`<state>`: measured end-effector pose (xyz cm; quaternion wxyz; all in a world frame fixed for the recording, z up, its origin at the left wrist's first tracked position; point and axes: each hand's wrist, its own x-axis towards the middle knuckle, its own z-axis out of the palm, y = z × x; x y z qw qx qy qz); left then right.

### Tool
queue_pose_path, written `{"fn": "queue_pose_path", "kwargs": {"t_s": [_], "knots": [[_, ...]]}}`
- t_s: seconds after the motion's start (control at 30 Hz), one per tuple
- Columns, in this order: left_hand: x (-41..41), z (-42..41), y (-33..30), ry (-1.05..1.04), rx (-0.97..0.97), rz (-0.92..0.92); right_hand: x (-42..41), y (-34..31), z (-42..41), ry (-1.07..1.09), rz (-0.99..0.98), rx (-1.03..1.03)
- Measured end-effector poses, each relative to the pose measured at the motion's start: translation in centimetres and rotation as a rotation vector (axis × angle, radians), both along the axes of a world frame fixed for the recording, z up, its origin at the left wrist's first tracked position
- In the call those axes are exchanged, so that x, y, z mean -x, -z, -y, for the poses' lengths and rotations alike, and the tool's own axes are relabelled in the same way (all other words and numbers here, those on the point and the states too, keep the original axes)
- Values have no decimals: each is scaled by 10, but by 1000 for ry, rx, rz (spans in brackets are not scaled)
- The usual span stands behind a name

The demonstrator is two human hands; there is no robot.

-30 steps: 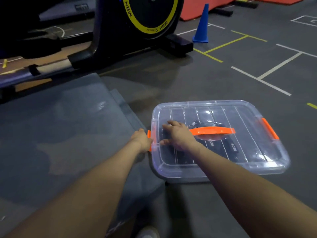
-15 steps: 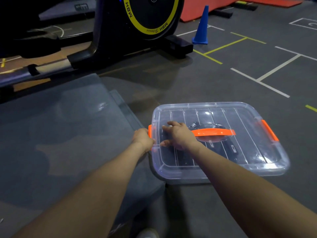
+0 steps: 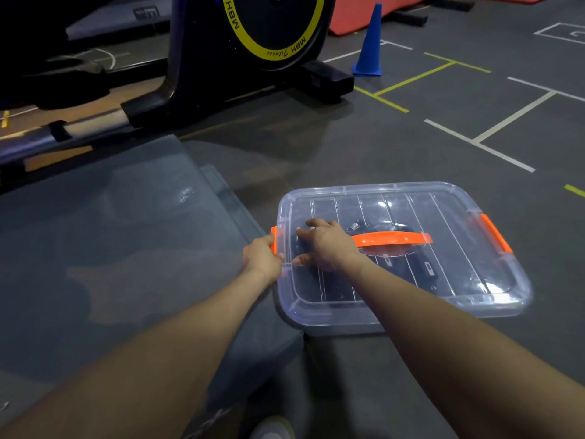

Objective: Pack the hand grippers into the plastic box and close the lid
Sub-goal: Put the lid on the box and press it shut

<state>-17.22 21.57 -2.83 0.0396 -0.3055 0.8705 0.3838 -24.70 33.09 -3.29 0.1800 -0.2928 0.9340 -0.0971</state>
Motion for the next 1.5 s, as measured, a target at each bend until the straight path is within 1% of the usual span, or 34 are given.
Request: {"fn": "queue_pose_path", "kwargs": {"t_s": [0.2, 0.4, 0.6, 0.77, 0.9, 0.97, 1.03, 1.17, 1.37, 1.43, 1.5], "knots": [[1, -1, 1, -11, 44, -7, 2, 0, 0, -4, -1, 5], [0, 1, 4, 20, 57, -19, 4, 0, 0, -10, -8, 6], [5, -6, 3, 91, 81, 35, 4, -1, 0, -12, -15, 8], [12, 3, -4, 140, 143, 73, 4, 0, 0, -11, 4, 18], [13, 2, -9, 267, 255, 103, 1, -1, -8, -15, 42, 41], [13, -8, -11, 366, 325, 56, 0, -2, -25, 8, 58, 72], [11, -25, -16, 487, 388, -6, -1, -5, -51, 38, 46, 59], [2, -71, -26, 682, 383, -47, -6, -14, -111, 66, 37, 6], [-14, -134, -15, 993, 387, 65, -16, -18, -187, 140, 72, -43], [-14, -146, -11, 1051, 439, 82, -20, -19, -204, 114, 105, -89], [-11, -149, -12, 1058, 513, 68, -25, -18, -215, 63, 99, -141]]}}
